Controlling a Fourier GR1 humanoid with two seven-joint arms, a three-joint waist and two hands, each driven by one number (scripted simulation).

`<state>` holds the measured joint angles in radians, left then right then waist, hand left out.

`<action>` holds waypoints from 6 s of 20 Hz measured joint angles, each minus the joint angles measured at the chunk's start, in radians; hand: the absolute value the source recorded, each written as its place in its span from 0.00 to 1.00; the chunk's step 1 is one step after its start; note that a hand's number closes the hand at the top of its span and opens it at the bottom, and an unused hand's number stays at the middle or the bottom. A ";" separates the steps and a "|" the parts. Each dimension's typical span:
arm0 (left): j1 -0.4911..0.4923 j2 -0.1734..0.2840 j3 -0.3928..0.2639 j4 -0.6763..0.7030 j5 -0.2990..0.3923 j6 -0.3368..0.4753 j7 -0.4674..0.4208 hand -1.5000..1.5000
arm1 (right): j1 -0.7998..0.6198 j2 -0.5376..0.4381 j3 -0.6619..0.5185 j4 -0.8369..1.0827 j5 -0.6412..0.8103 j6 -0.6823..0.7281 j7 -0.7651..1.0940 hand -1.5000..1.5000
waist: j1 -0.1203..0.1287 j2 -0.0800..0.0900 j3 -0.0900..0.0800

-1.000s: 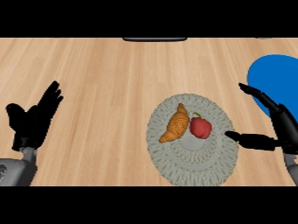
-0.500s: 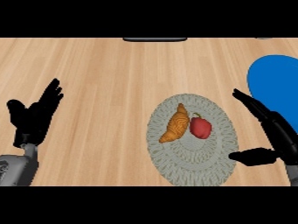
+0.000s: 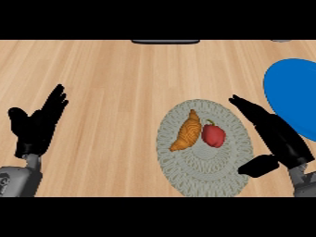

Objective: Pick the bell pepper from the placemat and place it in the plate

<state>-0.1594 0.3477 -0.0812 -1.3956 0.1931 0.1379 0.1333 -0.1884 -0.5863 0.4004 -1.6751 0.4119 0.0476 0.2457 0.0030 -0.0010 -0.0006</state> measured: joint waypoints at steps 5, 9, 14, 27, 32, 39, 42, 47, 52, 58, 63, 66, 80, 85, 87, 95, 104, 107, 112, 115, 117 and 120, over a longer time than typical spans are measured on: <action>-0.021 -0.011 0.025 0.041 -0.007 -0.016 -0.019 0.50 | -0.048 0.032 0.043 0.016 0.103 0.076 0.116 0.00 | -0.001 0.001 0.000; -0.015 -0.016 0.030 0.029 -0.017 -0.034 -0.011 0.50 | -0.068 0.077 0.067 0.060 0.167 0.129 0.165 0.00 | 0.001 0.001 0.000; -0.019 -0.032 0.045 0.006 -0.039 -0.036 0.015 0.50 | -0.104 0.138 0.053 0.093 0.210 0.225 0.208 0.00 | 0.000 0.001 0.001; 0.016 -0.077 0.091 0.004 -0.091 -0.081 -0.009 0.50 | -0.177 0.282 -0.020 0.303 0.387 0.273 0.150 0.00 | 0.001 0.001 0.001; -0.006 -0.098 0.100 0.013 -0.118 -0.079 0.003 0.50 | -0.202 0.304 -0.043 0.376 0.441 0.307 0.110 0.00 | 0.000 0.001 0.001; -0.011 -0.101 0.111 -0.026 -0.122 -0.093 0.045 0.50 | -0.217 0.339 -0.012 0.422 0.496 0.344 0.044 1.00 | -0.001 -0.004 -0.005; -0.004 -0.112 0.113 -0.021 -0.132 -0.096 0.039 0.50 | -0.207 0.351 -0.020 0.426 0.512 0.333 0.007 1.00 | -0.001 -0.007 -0.007; -0.004 -0.120 0.125 -0.013 -0.137 -0.102 0.029 0.50 | -0.169 0.364 -0.026 0.388 0.531 0.315 -0.034 1.00 | -0.006 -0.009 -0.011; 0.002 -0.125 0.121 -0.029 -0.147 -0.091 0.046 0.50 | -0.069 0.315 -0.044 0.282 0.432 0.329 -0.216 1.00 | -0.013 -0.007 -0.005; 0.006 -0.110 0.146 -0.018 -0.133 -0.112 0.037 0.50 | 0.047 0.259 -0.096 0.076 0.421 0.207 -0.310 1.00 | -0.018 -0.005 -0.001; 0.016 -0.112 0.150 -0.021 -0.133 -0.109 0.040 0.50 | 0.079 0.269 -0.209 -0.086 0.421 0.047 -0.306 1.00 | -0.027 -0.006 0.001; 0.019 -0.113 0.151 -0.020 -0.136 -0.109 0.031 0.50 | 0.084 0.272 -0.293 -0.147 0.422 -0.025 -0.280 1.00 | -0.024 -0.005 0.001; -0.005 -0.136 0.141 -0.025 -0.158 -0.113 0.040 0.50 | -0.059 0.172 -0.699 0.108 0.174 -0.025 -0.307 1.00 | 0.001 0.002 0.001; -0.003 -0.146 0.136 -0.027 -0.168 -0.116 0.038 0.50 | -0.146 0.094 -0.778 0.396 0.163 -0.068 -0.446 1.00 | 0.008 0.004 0.001; -0.004 -0.145 0.137 -0.037 -0.166 -0.120 0.046 0.50 | -0.187 0.053 -0.795 0.512 0.171 -0.078 -0.497 1.00 | 0.010 0.005 0.001; -0.013 -0.142 0.141 -0.041 -0.159 -0.139 0.052 0.50 | -0.308 -0.045 -0.790 0.910 0.209 -0.017 -0.621 0.00 | 0.024 0.010 0.003; -0.029 -0.133 0.158 -0.016 -0.164 -0.146 0.041 0.50 | -0.417 -0.125 -0.826 1.190 0.178 0.026 -0.919 0.00 | 0.023 0.011 0.004; -0.022 -0.142 0.155 -0.016 -0.164 -0.145 0.039 0.50 | -0.447 -0.116 -0.866 1.193 0.116 0.068 -1.011 0.00 | 0.017 0.008 0.003; -0.003 -0.146 0.154 -0.035 -0.174 -0.132 0.051 0.50 | -0.480 -0.130 -0.935 1.191 -0.007 0.236 -1.052 0.00 | 0.005 0.001 0.002; -0.006 -0.140 0.158 -0.044 -0.171 -0.135 0.064 0.50 | -0.496 -0.149 -0.974 1.225 -0.071 0.333 -0.973 0.00 | 0.001 0.000 0.001; -0.011 -0.135 0.165 -0.030 -0.168 -0.142 0.056 0.50 | -0.512 -0.160 -0.984 1.251 -0.101 0.403 -0.908 0.00 | -0.001 0.000 0.001; -0.014 -0.136 0.167 -0.029 -0.168 -0.144 0.053 0.50 | -0.514 -0.211 -1.003 1.289 -0.144 0.501 -0.831 0.00 | 0.000 0.002 0.001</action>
<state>-0.1734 0.2115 0.0859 -1.4249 0.0255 -0.0057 0.1866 -0.7029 -0.7975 -0.6026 -0.3865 0.2676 0.5489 -0.5851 0.0033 0.0008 0.0003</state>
